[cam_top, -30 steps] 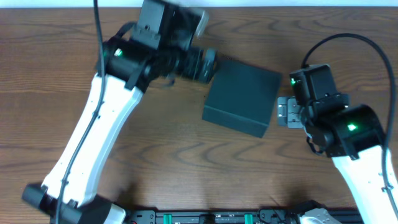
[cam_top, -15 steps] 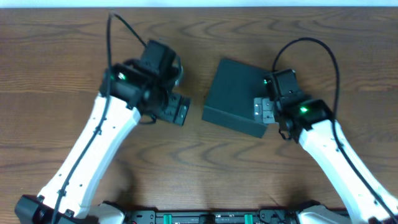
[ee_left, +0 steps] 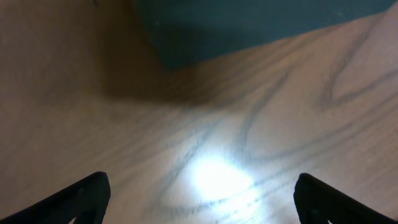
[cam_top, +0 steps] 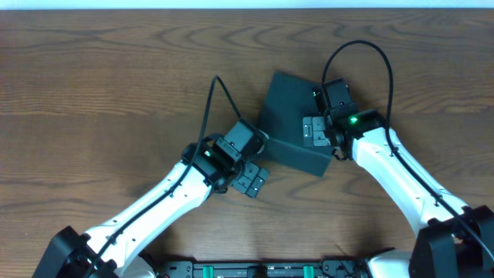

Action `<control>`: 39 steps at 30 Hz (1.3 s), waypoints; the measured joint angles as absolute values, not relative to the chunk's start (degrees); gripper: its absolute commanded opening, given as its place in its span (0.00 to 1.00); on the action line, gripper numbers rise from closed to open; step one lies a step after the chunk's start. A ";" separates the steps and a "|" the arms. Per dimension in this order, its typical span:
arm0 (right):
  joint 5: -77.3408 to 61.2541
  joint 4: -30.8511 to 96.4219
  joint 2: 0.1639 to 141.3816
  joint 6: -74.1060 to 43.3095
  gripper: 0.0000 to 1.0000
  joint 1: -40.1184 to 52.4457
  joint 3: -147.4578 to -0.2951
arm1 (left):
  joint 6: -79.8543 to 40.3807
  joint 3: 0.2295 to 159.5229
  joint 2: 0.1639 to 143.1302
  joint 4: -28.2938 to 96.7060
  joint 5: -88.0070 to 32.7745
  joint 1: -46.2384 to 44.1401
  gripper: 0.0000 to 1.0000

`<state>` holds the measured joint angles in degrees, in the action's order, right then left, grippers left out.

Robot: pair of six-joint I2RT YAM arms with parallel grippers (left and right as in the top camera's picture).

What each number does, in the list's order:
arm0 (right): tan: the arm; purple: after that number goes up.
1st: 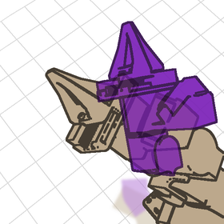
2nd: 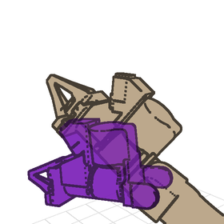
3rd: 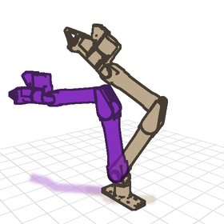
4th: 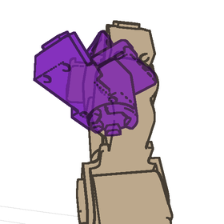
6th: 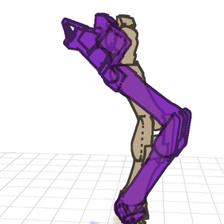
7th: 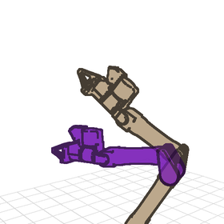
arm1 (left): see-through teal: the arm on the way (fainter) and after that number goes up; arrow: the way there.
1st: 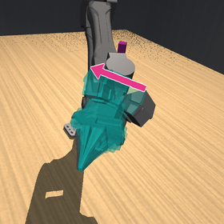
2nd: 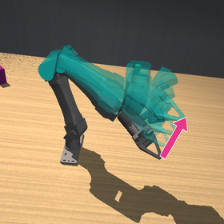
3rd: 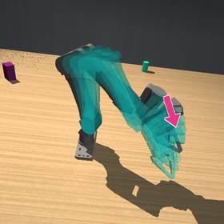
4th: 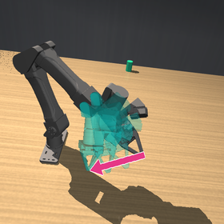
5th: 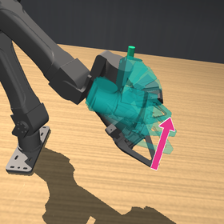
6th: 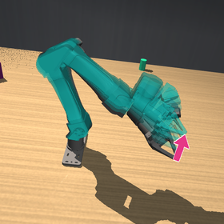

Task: Pack container
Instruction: 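Bring both grippers to the sides of the closed box, then press both grippers against the box sides to square and center it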

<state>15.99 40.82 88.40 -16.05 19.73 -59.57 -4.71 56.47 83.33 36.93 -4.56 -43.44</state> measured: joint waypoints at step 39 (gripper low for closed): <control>15.84 40.86 88.44 -16.05 0.99 19.73 -59.64 | -7.46 52.40 103.13 0.51 7.20 -44.73 0.96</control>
